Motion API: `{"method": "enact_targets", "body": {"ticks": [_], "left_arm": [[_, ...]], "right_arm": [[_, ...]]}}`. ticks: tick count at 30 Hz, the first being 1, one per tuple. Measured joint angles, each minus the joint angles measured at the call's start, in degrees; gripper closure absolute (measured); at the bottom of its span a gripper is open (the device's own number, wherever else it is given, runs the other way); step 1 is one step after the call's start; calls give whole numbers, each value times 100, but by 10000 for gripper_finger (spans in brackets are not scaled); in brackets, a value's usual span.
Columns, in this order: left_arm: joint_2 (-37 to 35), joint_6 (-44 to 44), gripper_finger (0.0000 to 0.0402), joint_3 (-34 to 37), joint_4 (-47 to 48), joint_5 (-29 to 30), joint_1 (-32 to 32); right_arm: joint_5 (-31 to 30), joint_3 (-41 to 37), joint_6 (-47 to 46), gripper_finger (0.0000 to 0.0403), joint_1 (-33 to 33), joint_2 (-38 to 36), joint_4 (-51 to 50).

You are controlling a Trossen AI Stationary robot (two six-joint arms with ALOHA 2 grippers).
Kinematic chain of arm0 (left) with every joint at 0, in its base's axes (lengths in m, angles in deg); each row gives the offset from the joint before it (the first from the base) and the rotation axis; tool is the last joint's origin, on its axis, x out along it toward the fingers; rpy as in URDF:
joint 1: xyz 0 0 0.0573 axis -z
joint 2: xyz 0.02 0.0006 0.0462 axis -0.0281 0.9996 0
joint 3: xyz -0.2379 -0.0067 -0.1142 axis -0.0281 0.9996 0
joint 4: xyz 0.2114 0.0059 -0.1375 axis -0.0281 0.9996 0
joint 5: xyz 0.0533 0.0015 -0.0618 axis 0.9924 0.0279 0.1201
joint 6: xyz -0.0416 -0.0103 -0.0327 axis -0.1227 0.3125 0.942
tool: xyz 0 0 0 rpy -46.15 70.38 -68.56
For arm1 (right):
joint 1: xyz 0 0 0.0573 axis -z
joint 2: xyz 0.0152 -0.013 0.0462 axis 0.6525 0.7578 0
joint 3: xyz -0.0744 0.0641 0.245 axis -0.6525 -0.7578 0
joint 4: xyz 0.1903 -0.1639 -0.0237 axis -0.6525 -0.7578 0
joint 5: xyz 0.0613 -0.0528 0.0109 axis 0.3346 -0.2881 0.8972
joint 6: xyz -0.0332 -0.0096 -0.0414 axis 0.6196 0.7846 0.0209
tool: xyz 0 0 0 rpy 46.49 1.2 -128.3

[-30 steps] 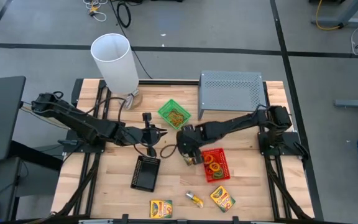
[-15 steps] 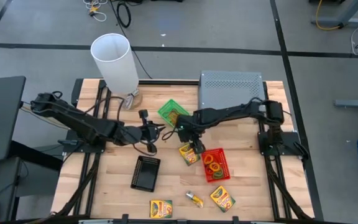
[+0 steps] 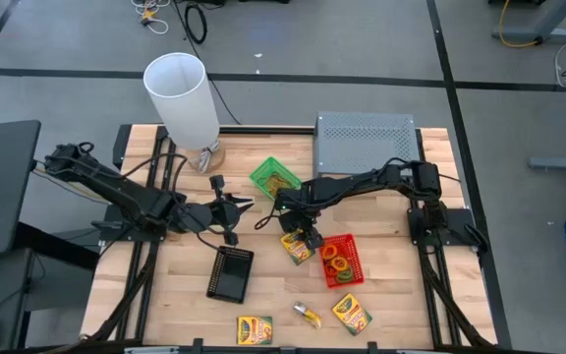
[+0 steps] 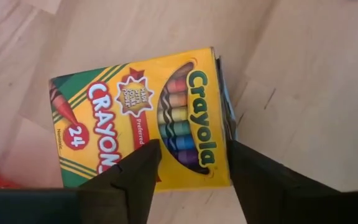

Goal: Pick & Place Office Desk Supplies
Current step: Put the yellow crayon box into the black bin

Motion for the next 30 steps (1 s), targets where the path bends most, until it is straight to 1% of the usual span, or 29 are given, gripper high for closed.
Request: {"method": "enact_targets", "body": {"ticks": [2,4,6,10,11,14,16,21,23,26,30], "left_arm": [[-2,36,351,0,50,59,2],[-2,107,351,0,121,63,2],[-2,128,351,0,208,83,2],[-2,185,351,0,285,84,2],[-2,185,351,0,285,84,2],[-2,185,351,0,284,84,2],[-2,185,351,0,283,84,2],[-2,187,351,0,285,84,2],[-2,185,351,0,283,97,2],[-2,186,351,0,282,309,2],[-75,187,351,2,285,487,31]], "right_arm": [[17,-3,-2,220,-17,2,55],[5,-3,-2,248,-52,5,141],[-17,-3,0,286,-92,10,200],[-76,-8,-95,380,-151,15,220],[-100,-8,-159,391,-164,17,222],[-275,-10,-393,397,-264,15,257],[-497,-17,-462,399,-375,-19,269],[-1301,-48,-706,401,-717,-220,237],[-1530,-51,-847,401,-850,-349,223],[-1974,-49,-1053,402,-1054,-501,259],[-2773,-32,-1253,402,-1314,-579,363]]}}
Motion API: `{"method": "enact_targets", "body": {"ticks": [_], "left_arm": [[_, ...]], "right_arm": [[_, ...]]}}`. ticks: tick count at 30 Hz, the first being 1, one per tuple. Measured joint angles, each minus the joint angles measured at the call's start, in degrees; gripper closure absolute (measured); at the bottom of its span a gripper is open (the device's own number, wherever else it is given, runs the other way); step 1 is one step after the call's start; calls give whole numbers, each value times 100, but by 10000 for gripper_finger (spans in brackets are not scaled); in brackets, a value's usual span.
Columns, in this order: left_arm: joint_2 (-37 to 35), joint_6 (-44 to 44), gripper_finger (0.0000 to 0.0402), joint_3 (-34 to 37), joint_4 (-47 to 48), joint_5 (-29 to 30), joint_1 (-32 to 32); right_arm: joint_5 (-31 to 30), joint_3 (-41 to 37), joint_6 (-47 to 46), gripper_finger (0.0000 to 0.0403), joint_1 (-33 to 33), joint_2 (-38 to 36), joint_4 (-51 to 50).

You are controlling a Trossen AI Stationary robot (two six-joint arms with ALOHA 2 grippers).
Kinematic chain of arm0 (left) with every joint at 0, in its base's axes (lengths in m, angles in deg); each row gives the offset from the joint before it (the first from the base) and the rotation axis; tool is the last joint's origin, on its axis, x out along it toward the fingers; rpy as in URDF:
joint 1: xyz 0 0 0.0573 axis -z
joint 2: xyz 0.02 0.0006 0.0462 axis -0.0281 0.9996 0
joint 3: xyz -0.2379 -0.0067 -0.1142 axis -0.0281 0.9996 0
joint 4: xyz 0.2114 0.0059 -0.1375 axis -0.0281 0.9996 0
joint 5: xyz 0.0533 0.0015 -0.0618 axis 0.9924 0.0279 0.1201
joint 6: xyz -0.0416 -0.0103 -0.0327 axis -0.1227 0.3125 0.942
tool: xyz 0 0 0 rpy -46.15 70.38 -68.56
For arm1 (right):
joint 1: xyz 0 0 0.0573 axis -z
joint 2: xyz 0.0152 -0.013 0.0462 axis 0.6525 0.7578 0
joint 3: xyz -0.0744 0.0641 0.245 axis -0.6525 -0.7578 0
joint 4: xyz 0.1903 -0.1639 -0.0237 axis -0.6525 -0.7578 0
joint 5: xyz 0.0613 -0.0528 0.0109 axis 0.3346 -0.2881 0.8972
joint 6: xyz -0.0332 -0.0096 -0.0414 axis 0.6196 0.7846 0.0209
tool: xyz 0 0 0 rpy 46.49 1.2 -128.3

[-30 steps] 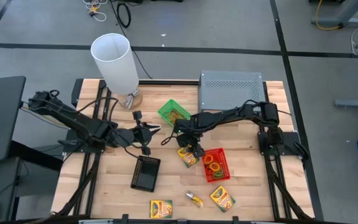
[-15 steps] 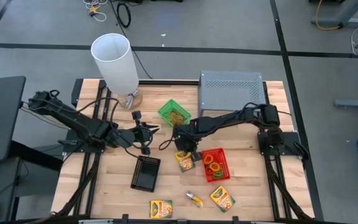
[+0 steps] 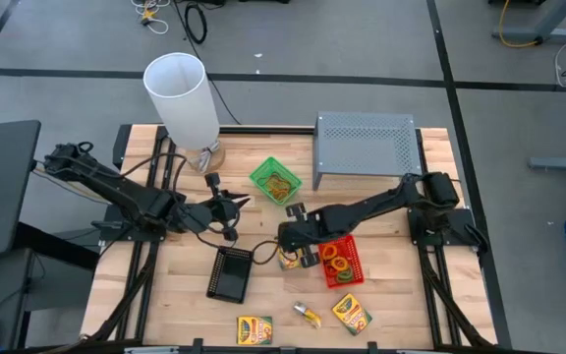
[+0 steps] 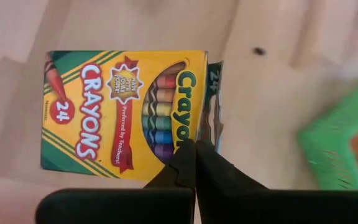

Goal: Pick & Place Office Desk Supplies
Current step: Put the yellow crayon box into the black bin

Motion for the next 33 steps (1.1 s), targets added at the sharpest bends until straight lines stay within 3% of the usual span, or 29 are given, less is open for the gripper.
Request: {"method": "enact_targets", "body": {"ticks": [6,13,22,33], "left_arm": [[-363,-18,351,0,41,226,301],[-855,-70,351,0,167,745,813],[-1242,281,351,0,763,987,1388],[-1617,1003,351,0,1494,1543,2357]], "right_arm": [[-1012,171,-72,402,-278,-16,81],[-1738,576,-109,403,-426,-29,232],[-2897,935,135,403,-624,-36,768],[-2668,2057,407,403,-884,521,1190]]}}
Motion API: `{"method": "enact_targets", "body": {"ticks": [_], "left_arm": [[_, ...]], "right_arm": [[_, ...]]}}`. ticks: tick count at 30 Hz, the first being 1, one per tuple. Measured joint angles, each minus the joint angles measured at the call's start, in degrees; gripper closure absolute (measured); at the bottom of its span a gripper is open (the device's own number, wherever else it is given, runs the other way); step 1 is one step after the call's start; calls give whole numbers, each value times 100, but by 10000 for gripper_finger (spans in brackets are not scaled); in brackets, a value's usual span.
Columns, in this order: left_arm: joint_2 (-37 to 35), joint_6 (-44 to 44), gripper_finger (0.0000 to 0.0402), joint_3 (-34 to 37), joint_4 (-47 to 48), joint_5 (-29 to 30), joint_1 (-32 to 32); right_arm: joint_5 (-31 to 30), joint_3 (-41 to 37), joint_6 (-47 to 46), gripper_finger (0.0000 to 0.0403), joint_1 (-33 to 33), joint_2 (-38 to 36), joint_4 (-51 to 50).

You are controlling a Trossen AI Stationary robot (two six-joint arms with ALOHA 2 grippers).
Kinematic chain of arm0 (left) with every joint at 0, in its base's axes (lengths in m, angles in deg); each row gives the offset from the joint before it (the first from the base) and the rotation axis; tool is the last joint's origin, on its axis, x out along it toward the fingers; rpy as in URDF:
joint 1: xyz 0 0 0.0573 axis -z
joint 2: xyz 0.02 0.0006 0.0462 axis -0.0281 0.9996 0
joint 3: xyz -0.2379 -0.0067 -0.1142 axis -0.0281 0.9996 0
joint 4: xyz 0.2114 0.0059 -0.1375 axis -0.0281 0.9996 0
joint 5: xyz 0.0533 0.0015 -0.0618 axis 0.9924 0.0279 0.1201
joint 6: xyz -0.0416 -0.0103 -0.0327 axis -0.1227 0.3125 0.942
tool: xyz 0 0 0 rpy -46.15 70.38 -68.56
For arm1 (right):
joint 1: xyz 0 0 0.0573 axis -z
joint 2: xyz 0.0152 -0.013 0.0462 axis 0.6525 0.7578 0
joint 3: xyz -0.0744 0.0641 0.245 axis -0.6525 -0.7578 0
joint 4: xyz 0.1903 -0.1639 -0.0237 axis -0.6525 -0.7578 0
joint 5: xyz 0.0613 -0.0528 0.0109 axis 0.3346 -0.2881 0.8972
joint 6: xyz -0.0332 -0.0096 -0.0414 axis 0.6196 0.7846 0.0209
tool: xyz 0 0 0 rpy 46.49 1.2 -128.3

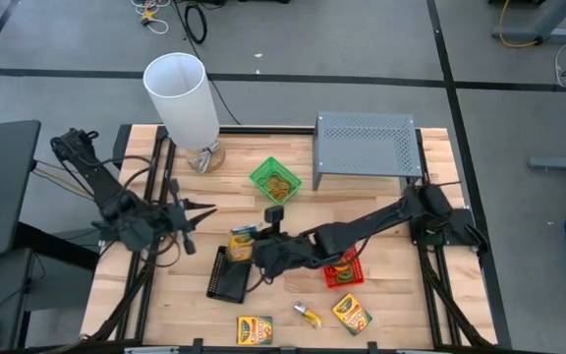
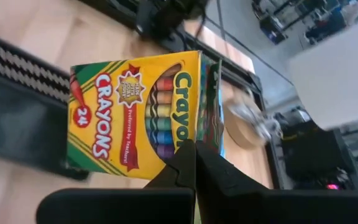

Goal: Pick & Place Office Desk Supplies
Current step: Put the yellow crayon box into the black bin

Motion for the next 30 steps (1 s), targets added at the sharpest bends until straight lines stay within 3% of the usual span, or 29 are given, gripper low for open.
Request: {"method": "enact_targets", "body": {"ticks": [5,15,30], "left_arm": [[-22,37,351,0,17,131,397],[-22,193,351,0,110,640,1021],[-15,255,351,0,148,750,1257]], "right_arm": [[20,683,23,403,-33,586,-18],[-526,1710,131,403,-30,1608,-455],[-996,1830,3,403,-313,1872,-572]]}}
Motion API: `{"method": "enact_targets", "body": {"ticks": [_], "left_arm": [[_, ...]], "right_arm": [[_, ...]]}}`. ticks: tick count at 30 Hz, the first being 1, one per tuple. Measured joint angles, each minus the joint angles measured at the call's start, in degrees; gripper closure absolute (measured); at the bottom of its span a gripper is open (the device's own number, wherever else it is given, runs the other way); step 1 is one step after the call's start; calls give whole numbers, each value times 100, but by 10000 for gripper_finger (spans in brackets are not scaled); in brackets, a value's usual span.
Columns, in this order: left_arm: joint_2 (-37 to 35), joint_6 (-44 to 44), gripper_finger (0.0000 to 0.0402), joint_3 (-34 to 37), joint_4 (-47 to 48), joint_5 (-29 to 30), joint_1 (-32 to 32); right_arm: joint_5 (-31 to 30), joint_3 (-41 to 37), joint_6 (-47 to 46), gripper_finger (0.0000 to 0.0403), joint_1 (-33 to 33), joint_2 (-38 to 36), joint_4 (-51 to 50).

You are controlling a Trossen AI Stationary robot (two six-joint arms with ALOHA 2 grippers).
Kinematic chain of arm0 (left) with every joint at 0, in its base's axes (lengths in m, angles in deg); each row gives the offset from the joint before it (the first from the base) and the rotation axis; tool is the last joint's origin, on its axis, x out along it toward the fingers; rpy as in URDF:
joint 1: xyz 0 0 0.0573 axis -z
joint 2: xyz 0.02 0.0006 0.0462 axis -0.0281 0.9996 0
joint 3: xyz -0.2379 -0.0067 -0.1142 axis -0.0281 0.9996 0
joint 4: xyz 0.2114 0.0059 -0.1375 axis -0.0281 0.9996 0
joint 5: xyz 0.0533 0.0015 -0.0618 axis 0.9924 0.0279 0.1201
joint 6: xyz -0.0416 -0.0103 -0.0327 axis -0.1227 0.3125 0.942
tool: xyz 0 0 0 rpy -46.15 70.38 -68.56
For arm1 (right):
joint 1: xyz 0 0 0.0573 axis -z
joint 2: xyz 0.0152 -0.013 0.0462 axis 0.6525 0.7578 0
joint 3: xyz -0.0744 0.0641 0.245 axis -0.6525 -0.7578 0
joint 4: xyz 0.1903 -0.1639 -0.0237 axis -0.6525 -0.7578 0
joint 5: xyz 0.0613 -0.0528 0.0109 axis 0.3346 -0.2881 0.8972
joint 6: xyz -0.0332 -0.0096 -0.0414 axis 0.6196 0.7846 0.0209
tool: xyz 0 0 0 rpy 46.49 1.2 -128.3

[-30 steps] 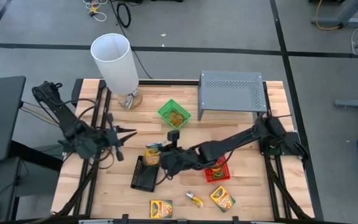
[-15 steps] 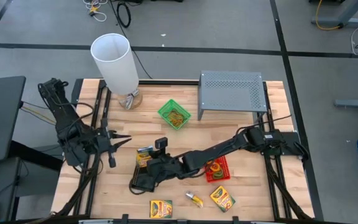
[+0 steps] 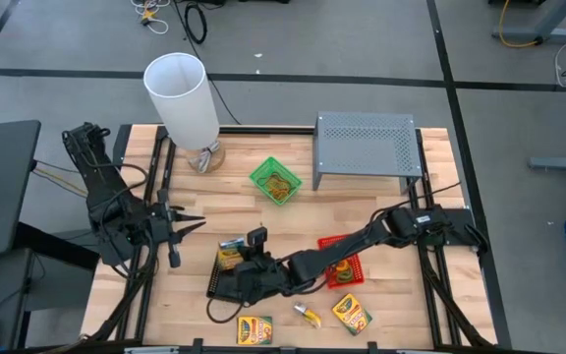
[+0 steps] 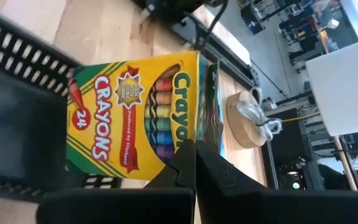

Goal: Pick & Place Office Desk Supplies
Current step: Put the yellow crayon box into the black bin

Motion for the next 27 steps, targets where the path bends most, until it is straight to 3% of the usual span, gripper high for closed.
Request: {"method": "enact_targets", "body": {"ticks": [14,27], "left_arm": [[8,119,351,0,42,-2,0],[11,154,351,0,106,-3,-3]], "right_arm": [[-340,-2,75,403,-32,258,-218],[-564,-9,1552,403,-67,529,228]]}}
